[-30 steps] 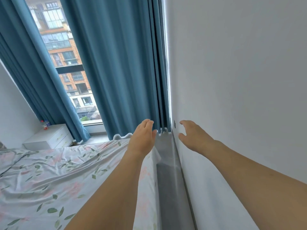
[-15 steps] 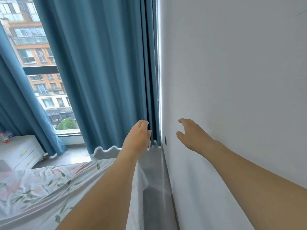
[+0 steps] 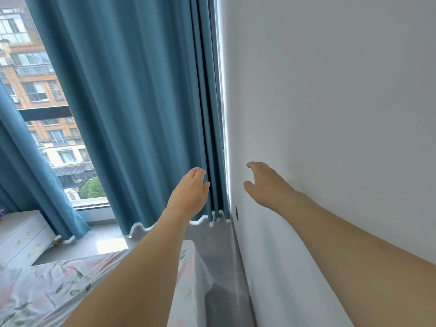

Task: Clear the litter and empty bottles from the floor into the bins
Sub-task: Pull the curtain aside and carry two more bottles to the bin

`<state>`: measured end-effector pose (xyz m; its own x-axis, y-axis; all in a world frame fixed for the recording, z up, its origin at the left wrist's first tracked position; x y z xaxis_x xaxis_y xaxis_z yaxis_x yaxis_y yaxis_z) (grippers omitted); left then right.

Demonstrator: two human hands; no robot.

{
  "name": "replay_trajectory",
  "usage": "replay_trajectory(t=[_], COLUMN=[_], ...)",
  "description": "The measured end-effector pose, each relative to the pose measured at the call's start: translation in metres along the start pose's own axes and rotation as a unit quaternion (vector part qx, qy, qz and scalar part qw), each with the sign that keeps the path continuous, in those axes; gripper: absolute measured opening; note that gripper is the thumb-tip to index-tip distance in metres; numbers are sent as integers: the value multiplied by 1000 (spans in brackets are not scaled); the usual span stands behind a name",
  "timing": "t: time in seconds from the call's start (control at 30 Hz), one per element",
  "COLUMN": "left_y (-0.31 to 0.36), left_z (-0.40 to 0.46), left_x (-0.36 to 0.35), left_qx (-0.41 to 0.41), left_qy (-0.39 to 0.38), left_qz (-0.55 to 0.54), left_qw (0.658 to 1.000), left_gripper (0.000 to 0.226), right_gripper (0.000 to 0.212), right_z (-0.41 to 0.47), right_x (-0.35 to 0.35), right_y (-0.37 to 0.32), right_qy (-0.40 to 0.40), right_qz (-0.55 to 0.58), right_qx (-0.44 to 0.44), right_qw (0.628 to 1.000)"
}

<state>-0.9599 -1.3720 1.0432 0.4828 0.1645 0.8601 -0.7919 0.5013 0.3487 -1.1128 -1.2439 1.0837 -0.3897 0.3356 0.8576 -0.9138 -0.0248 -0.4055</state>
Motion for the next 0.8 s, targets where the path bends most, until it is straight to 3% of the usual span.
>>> replay_trajectory(t=[0.8], left_y=[-80], left_z=[318], left_x=[-98], left_qx=[17], left_qy=[-13], left_qz=[45], left_qw=[999], left_gripper=[40], right_gripper=[41], right_z=[318], right_x=[-81], right_y=[127], right_qy=[-20], right_qz=[15], right_qx=[-29], right_qw=[999])
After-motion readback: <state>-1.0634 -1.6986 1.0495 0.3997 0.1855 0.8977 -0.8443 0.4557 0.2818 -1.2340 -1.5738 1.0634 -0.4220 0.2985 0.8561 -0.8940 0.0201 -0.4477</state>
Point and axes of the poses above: each hand's wrist, its own z-axis towards the middle knuckle, its own x-axis out of the back of the hand, y = z × x, the point moved 6 cm from there along z, towards the middle knuckle, and after that the axes turned 13 degrees about x, right-handed, at the moved point
